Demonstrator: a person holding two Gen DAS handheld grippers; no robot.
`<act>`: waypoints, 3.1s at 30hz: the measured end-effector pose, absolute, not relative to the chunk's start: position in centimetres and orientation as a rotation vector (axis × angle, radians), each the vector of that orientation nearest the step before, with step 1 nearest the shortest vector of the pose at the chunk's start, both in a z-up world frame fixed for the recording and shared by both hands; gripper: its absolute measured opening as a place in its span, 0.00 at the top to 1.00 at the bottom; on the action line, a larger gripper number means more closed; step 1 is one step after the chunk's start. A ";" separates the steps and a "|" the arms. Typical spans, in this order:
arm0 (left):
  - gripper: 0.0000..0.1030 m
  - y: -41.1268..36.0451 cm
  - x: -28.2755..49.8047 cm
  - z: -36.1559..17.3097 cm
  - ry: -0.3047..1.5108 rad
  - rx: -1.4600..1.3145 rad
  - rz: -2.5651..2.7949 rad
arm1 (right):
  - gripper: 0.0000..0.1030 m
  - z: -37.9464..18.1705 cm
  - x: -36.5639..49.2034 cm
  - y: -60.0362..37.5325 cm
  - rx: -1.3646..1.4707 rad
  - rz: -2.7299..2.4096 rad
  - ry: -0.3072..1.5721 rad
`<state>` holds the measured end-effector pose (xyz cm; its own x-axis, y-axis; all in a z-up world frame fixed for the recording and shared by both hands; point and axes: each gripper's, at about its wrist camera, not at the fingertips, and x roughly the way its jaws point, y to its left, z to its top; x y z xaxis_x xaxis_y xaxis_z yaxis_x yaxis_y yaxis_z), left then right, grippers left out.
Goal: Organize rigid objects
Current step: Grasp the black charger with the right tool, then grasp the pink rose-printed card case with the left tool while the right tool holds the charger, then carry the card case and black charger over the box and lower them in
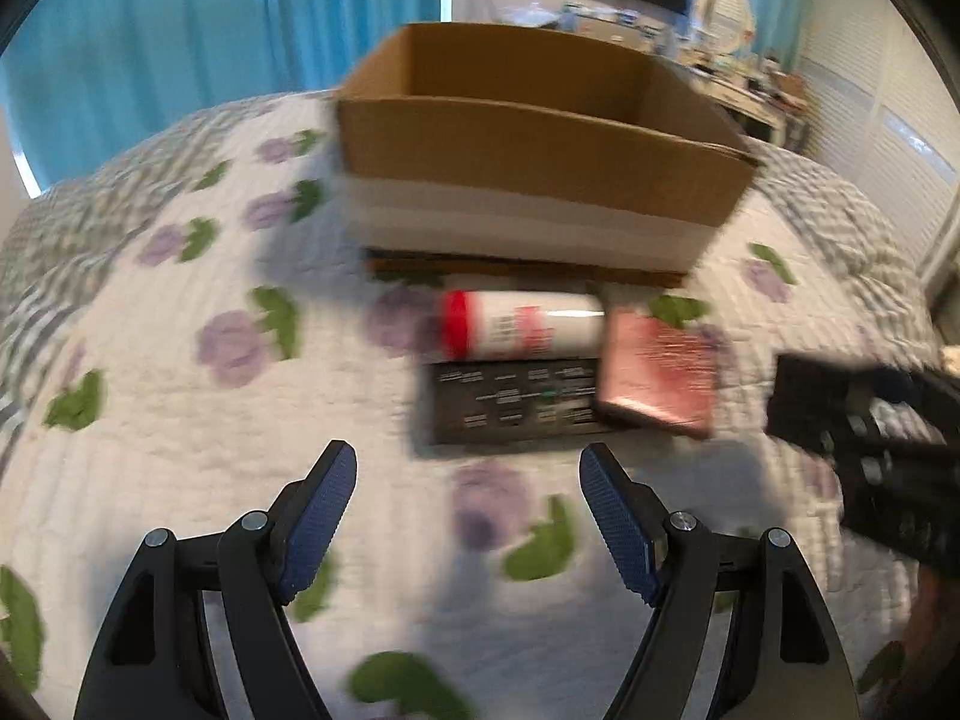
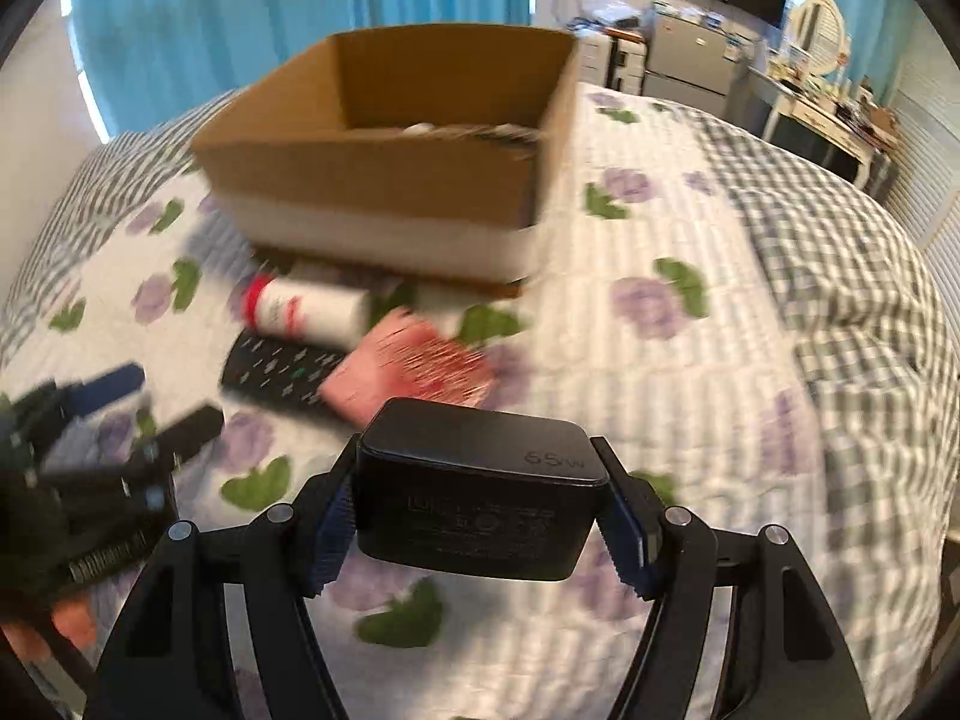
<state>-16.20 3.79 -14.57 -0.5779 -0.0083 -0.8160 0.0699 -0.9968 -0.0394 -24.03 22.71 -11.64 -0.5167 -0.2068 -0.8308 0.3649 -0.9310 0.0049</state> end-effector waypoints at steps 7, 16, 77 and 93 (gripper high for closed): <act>0.23 8.2 -19.1 -15.5 0.134 1.512 -2.820 | 0.33 -11.2 -27.5 24.8 1.332 -2.515 0.293; 0.23 12.4 -22.2 -17.7 -0.027 1.535 -2.810 | 0.33 -12.3 -30.7 27.1 1.372 -2.486 0.295; 0.90 10.9 -20.9 -6.1 -0.059 1.256 -3.070 | 0.35 -5.4 -26.0 26.1 1.199 -2.534 0.144; 0.90 4.5 -22.4 3.9 -0.096 1.006 -3.046 | 0.36 5.5 -27.8 18.6 0.891 -2.560 0.237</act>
<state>-22.39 4.45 3.88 -0.8016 0.0455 -0.5962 -0.0831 -0.9959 0.0356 -27.78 18.57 5.46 -0.7081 -0.3294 -0.6246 0.4385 -0.8984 -0.0233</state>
